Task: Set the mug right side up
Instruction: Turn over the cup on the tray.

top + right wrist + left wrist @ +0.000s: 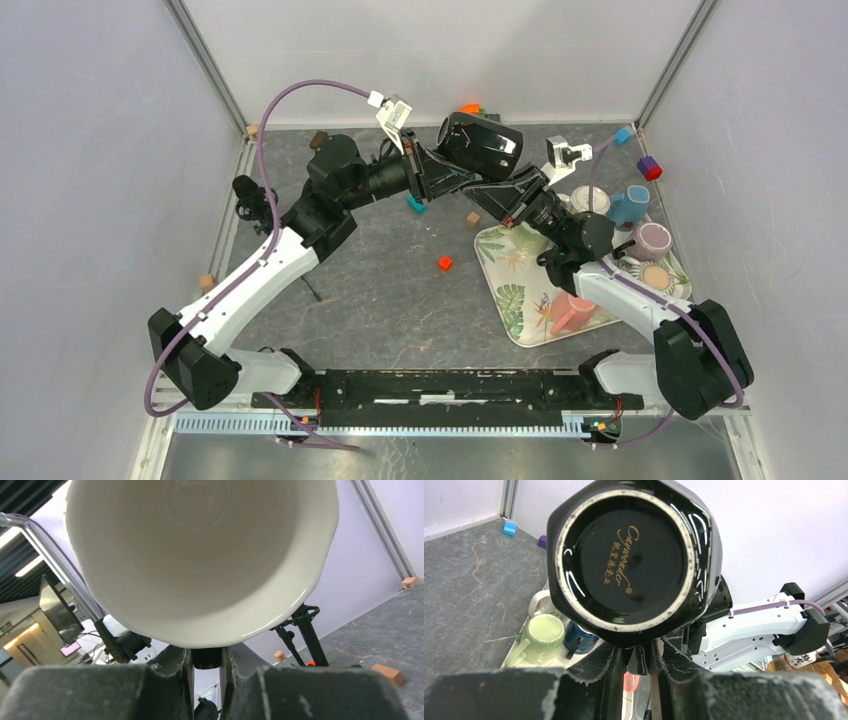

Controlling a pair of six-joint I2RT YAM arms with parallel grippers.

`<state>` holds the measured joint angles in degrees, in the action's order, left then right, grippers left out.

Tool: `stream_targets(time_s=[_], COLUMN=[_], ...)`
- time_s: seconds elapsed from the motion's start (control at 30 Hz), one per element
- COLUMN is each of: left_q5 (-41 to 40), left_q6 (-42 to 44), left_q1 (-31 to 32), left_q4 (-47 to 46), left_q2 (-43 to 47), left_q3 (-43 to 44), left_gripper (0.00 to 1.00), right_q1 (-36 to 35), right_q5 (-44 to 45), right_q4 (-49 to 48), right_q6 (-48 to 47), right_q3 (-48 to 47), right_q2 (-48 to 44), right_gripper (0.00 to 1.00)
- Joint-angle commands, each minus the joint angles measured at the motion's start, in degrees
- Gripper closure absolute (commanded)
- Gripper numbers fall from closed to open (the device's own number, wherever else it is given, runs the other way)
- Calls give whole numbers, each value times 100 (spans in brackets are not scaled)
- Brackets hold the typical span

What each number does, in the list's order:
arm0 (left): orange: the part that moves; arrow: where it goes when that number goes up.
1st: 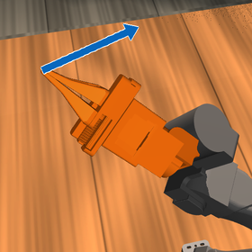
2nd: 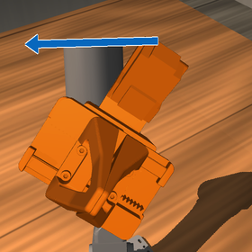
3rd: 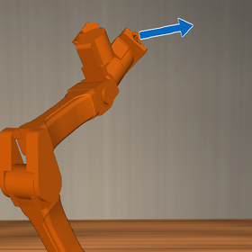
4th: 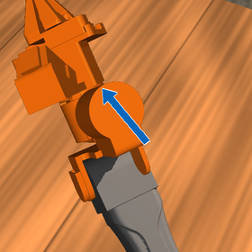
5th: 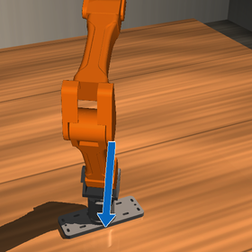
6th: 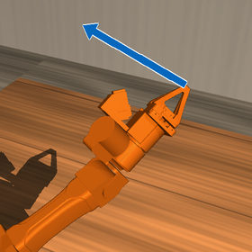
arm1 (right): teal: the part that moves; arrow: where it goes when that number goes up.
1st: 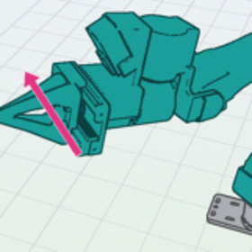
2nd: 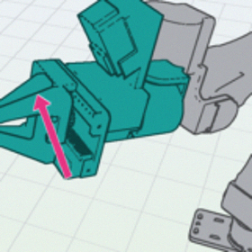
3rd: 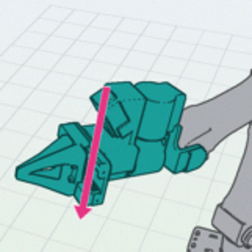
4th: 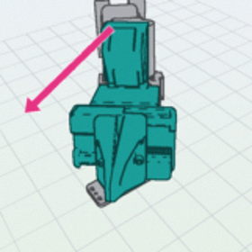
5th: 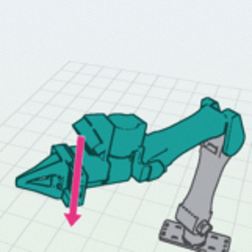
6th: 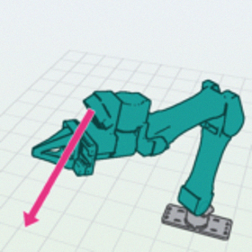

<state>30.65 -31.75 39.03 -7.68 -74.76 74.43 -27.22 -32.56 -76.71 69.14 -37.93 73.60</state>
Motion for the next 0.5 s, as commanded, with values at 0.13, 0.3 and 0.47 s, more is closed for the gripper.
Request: stream_targets(time_s=[0.13,0.3,0.47], left_q5=[142,43,-158], left_q6=[-4,42,243], left_q1=[17,20,18], left_q4=[-634,-605,-168], left_q2=[400,444,489], left_q3=[-145,-244,-280], left_gripper=[97,80,51], right_q1=[-2,0,-9], right_q5=[46,164,378], right_q4=[689,1147,1694], right_q6=[-760,-1163,-1688], right_q3=[-346,-332,-339], right_q2=[-332,-507,-772], right_gripper=[100,100,100])
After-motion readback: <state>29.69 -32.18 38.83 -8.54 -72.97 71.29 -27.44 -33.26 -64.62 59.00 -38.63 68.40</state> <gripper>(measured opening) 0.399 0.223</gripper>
